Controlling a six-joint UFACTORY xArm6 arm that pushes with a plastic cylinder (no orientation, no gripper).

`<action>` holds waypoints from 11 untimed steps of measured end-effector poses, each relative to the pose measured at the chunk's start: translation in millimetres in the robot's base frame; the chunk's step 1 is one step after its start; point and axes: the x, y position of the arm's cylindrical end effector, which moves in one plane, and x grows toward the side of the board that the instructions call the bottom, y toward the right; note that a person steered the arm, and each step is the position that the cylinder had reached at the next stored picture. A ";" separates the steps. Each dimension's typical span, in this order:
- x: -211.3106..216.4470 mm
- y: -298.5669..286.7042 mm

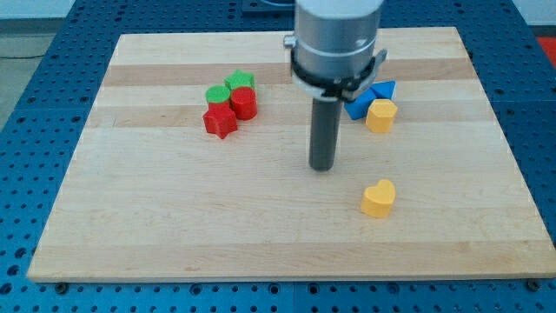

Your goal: Move the yellow heart into the yellow hexagon

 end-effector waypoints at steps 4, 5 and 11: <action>75.4 74.3; 42.8 74.4; -54.2 56.7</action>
